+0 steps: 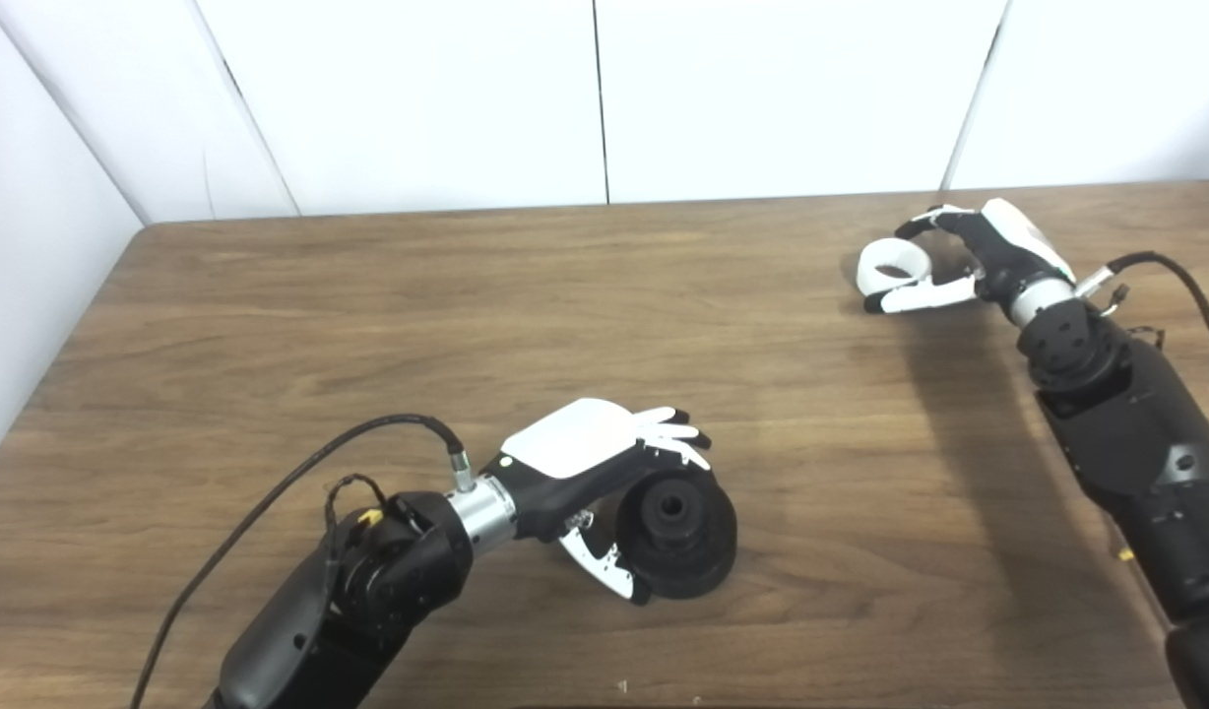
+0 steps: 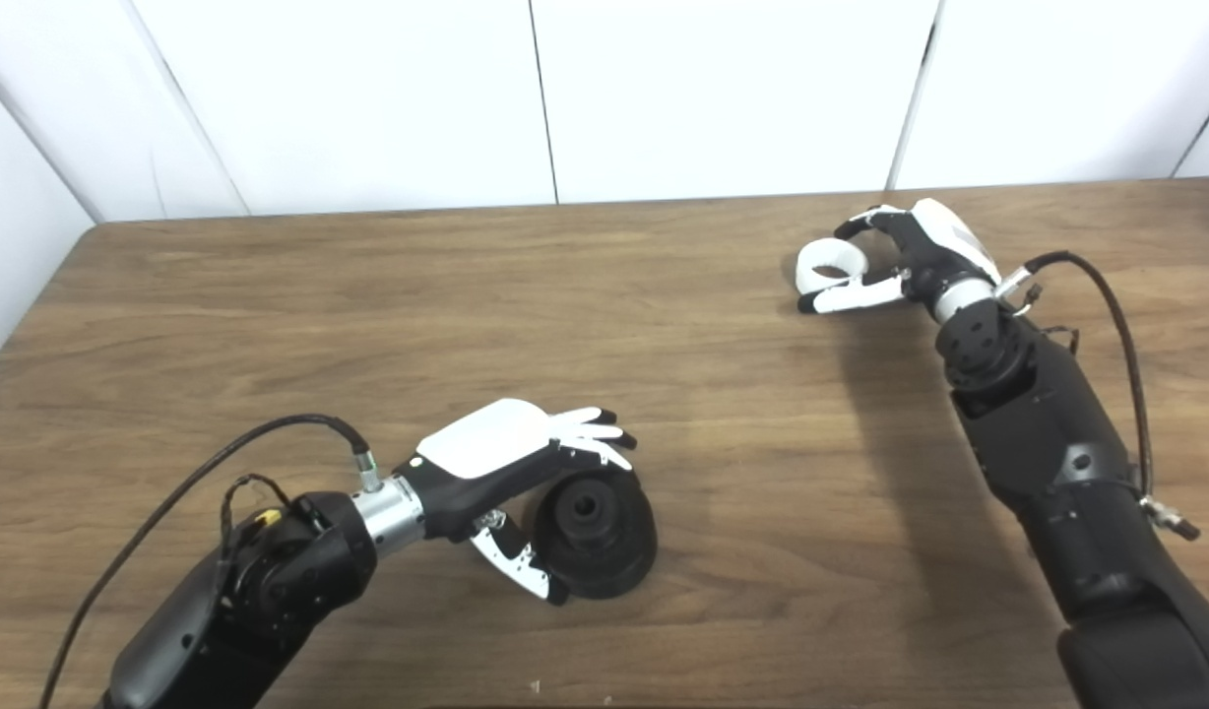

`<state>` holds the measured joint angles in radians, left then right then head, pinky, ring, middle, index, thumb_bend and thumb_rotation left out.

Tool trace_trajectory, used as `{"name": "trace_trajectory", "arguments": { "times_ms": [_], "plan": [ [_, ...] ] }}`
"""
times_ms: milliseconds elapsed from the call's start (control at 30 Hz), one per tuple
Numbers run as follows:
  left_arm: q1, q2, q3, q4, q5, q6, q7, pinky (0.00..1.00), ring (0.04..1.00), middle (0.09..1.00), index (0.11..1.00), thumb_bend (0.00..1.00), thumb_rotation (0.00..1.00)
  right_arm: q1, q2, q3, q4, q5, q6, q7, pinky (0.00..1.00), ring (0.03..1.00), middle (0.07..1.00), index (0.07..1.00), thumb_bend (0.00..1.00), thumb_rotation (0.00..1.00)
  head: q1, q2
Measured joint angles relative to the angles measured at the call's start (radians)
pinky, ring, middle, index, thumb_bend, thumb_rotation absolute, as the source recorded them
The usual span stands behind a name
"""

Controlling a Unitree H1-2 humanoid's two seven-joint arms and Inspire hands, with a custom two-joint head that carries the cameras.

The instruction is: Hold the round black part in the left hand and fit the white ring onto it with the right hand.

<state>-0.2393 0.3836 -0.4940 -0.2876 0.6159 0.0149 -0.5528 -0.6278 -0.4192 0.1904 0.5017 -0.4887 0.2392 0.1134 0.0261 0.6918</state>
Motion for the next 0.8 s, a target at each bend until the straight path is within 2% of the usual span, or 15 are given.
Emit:
{"name": "trace_trajectory", "arguments": {
  "times_ms": [467, 700, 800],
  "plan": [
    [0.005, -0.009, 0.001, -0.003, 0.0, 0.014, 0.0, 0.9, 0.978, 0.916, 0.496, 0.52, 0.07, -0.016, 0.019, 0.009, 0.044, -0.003, -0.03, -0.035, 0.92, 0.991, 0.929, 0.732, 0.92, 0.32, -0.002, 0.0],
    [0.012, -0.009, 0.002, -0.003, 0.0, 0.013, 0.011, 0.9, 0.977, 0.916, 0.496, 0.52, 0.07, -0.017, 0.019, 0.008, 0.05, -0.003, -0.03, -0.059, 0.9, 0.974, 0.908, 0.685, 0.81, 0.29, 0.0, 0.0],
    [0.013, -0.009, 0.002, -0.004, 0.0, 0.013, 0.014, 0.9, 0.978, 0.919, 0.496, 0.52, 0.07, -0.017, 0.02, 0.008, 0.053, -0.006, -0.03, -0.075, 0.89, 0.967, 0.902, 0.673, 0.8, 0.28, -0.002, 0.0]
  ]
}}
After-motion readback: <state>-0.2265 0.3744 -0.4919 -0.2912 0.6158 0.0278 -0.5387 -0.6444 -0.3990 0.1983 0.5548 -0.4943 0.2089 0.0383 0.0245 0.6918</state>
